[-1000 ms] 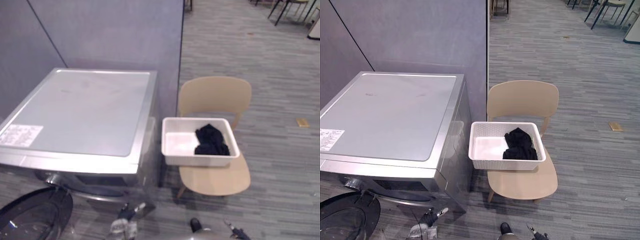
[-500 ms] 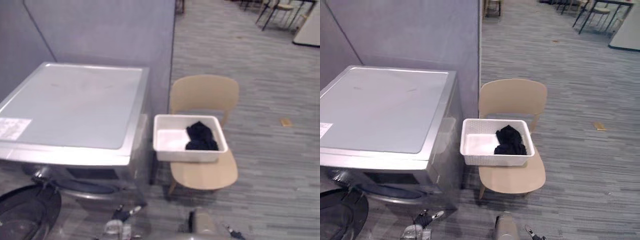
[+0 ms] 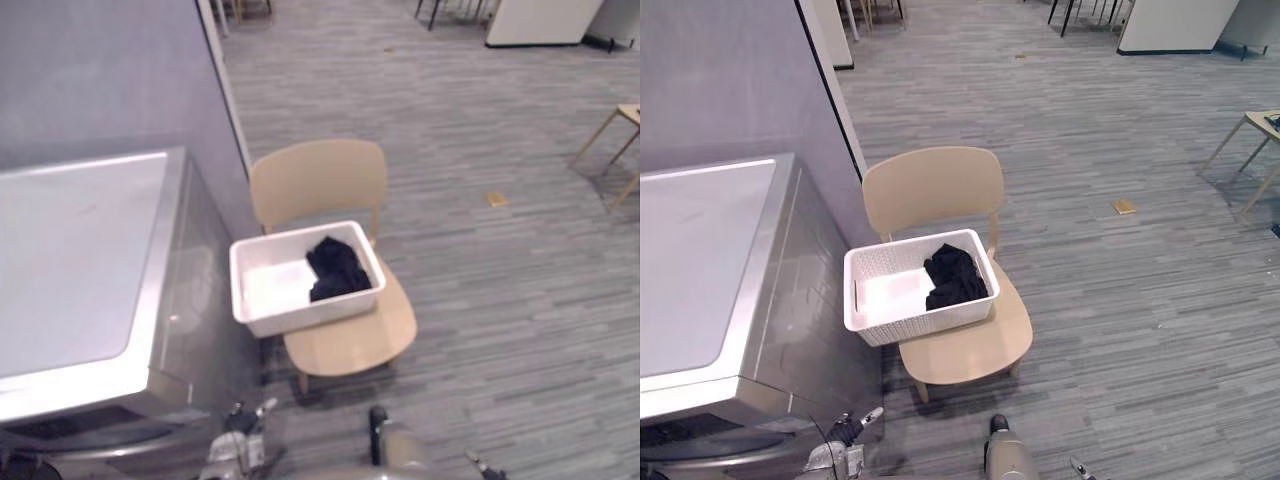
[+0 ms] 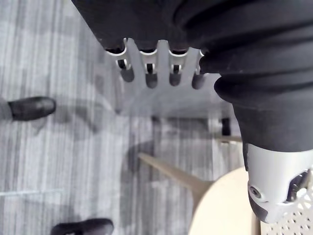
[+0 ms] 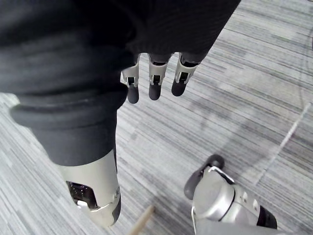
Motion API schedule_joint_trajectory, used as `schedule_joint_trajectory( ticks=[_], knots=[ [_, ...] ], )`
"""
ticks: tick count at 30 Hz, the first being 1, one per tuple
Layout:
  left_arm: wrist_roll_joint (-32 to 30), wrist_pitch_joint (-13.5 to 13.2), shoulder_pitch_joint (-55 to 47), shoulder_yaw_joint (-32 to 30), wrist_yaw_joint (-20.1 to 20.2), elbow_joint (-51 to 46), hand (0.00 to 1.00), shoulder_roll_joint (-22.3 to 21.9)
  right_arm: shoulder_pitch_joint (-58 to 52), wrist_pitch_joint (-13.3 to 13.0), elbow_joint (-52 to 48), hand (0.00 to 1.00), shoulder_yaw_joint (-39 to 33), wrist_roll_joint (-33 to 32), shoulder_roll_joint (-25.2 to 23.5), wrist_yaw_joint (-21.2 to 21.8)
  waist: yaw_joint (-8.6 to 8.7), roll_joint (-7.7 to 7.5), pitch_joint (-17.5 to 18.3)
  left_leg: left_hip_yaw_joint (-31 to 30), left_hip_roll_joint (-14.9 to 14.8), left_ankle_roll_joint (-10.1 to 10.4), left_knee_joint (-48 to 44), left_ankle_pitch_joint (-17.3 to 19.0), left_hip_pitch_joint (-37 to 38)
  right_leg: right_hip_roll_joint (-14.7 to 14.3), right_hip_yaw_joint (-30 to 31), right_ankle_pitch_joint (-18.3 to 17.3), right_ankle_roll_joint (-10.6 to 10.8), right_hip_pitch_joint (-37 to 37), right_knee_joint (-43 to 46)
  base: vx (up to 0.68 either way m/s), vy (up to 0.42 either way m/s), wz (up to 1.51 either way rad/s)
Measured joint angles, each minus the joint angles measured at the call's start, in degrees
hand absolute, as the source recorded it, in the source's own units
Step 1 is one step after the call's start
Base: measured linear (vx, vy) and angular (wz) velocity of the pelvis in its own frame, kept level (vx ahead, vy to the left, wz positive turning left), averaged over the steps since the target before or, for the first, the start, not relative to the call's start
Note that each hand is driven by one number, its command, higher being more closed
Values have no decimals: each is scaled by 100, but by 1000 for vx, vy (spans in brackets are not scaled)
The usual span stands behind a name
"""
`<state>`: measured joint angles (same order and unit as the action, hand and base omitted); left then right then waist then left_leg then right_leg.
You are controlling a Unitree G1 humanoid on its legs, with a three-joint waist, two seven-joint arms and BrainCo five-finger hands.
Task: Pick up the laundry basket with both hands and put the clothes into the washing machine.
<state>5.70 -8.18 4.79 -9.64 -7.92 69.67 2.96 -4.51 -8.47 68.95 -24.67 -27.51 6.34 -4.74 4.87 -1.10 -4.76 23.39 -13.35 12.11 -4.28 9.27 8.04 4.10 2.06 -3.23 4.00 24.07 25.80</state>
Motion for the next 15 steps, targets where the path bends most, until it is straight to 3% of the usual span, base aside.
schedule_joint_trajectory(
  ticks=[2, 6, 9, 10, 11, 13, 14, 15],
  knots=[
    [53, 4, -14, 11, -4, -2, 0, 22, 43, -23, -79, 0, 11, 2, 20, -2, -33, -137, 63, 4, 14, 0, -78, 1, -9, 10, 40, -297, -68, 241, 513, -61, -155, 3],
    [44, -10, -4, 281, 12, -75, 0, -257, -26, -68, -388, 0, 128, 118, 183, -17, -49, -6, 20, -267, 157, -120, -210, -56, -60, 347, -174, -770, -91, 265, 1064, -42, -130, 43],
    [9, -23, -88, 346, 19, -202, 0, -271, -168, -72, -992, 0, 460, 127, 218, -28, -132, 143, -9, -717, 423, -224, -395, 64, -316, 436, -296, -743, -2, -18, 708, -63, 17, 51],
    [-10, -70, -181, 346, 18, -238, 0, -241, -194, -59, -1564, 0, 587, 131, 180, -24, -142, 254, 34, -910, 517, -292, -476, 156, -552, 324, -333, -643, 105, -175, 264, -59, 105, 12],
    [-110, -90, -359, 354, 24, -241, 0, -260, -258, -81, -2593, 0, 761, 142, 92, -21, -218, 432, 141, -1273, 520, -398, -463, 233, -752, 135, -202, -573, 44, -189, 219, -21, 118, 17],
    [-190, -87, -466, 404, 23, -244, 0, -148, -256, -209, -3415, 0, 848, 291, 111, -42, -180, 218, 101, -1308, 739, -433, -423, 201, -732, 144, 108, -617, 21, -351, 269, 19, 75, 23],
    [-256, -103, -477, 449, 29, -273, 0, -182, -173, -276, -3963, 0, 748, 412, 208, -82, -248, 356, 132, -1398, 729, -465, -391, 180, -774, 120, 94, -485, 76, -474, -69, 13, 63, 18],
    [-305, -104, -499, 453, 37, -264, 0, -208, -132, -306, -4245, 0, 719, 472, 216, -129, -263, 359, 139, -1412, 729, -479, -374, 170, -809, 113, 95, -427, 97, -504, -190, 31, 105, 5]
  ],
)
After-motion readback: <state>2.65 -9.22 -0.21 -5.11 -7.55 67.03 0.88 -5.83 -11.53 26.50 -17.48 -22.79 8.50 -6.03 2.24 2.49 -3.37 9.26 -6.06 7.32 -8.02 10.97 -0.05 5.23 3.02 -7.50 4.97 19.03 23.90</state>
